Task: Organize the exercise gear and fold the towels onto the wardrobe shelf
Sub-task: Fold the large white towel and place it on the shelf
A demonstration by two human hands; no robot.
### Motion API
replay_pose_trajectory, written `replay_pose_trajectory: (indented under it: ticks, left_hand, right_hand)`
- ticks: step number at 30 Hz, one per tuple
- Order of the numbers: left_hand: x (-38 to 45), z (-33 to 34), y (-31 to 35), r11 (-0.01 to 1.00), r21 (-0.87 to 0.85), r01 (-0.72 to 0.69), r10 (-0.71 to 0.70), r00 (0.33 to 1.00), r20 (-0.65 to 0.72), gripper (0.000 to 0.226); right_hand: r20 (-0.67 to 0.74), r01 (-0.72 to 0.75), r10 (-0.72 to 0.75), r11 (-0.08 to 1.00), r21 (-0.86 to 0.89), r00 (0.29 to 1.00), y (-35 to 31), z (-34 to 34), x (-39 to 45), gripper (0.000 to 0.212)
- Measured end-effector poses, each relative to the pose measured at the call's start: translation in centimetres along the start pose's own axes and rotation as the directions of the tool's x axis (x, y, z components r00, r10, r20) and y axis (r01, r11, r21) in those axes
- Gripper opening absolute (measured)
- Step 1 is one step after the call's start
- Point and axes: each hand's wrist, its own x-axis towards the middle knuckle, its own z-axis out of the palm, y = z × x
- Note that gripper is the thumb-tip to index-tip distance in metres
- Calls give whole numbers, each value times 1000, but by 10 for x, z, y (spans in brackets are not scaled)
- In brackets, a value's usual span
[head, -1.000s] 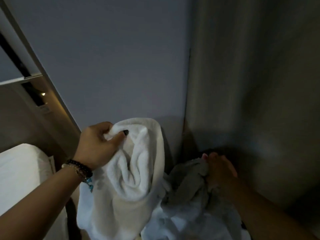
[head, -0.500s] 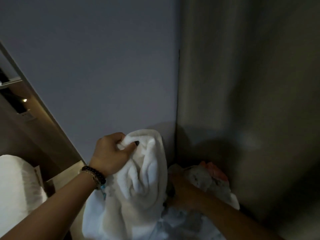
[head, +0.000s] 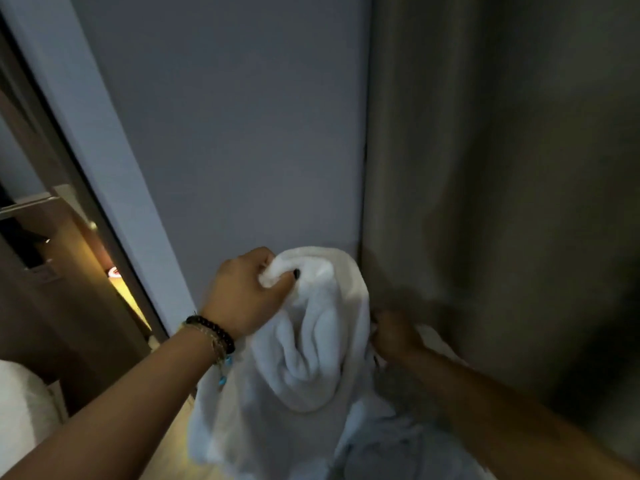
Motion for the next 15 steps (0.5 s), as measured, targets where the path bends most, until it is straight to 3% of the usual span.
replay_pose_trajectory:
  ticks: [2, 6, 10, 15]
  left_hand:
    - [-4, 2, -7, 1000, 8, 15, -15, 999, 46, 20]
    - [-12, 9, -18, 998, -56, 35, -28, 991, 129, 26]
    - [-15, 8, -19, 986, -162, 28, -8, 992, 123, 48]
    - [-28, 6, -22, 949, -307, 74, -12, 980, 198, 57]
  right_hand:
    - [-36, 24, -26, 998, -56, 999, -19, -44, -6, 25]
    - [-205, 81, -79, 997, 4, 976, -61, -94, -19, 20]
    - [-462, 53, -7, 995, 86, 887, -98, -132, -30, 16]
    - [-655, 181, 17, 956, 233, 755, -120, -177, -47, 21]
